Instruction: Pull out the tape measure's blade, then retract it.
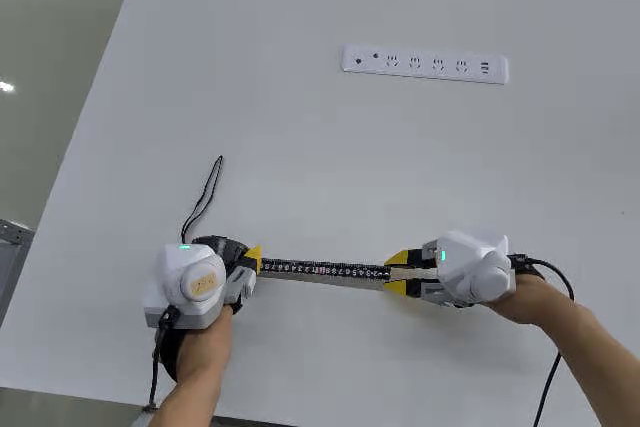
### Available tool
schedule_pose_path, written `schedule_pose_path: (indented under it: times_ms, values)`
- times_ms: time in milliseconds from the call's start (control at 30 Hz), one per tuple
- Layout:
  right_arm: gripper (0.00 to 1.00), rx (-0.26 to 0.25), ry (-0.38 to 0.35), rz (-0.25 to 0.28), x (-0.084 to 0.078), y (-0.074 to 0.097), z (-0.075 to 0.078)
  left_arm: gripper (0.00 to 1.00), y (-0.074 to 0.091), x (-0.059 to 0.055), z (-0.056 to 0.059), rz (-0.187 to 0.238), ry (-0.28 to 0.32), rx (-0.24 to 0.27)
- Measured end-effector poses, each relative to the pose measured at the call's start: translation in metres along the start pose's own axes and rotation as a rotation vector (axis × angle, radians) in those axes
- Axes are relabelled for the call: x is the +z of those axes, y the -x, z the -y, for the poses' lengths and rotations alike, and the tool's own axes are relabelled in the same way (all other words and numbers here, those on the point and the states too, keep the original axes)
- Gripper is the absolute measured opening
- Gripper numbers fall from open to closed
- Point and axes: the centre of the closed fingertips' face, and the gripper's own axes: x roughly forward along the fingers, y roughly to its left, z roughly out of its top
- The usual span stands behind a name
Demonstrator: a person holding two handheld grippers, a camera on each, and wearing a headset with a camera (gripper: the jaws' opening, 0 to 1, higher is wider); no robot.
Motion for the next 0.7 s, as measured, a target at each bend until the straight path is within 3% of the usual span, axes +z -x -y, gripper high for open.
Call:
schedule_pose_path:
  times_ms: [700]
  values:
    - [0.12,0.008,-0.005,-0.002,0.0095,-0.0085,-0.0024,0.62,-0.0001,-0.0007,0.0007,-0.001,-0.002,-0.001]
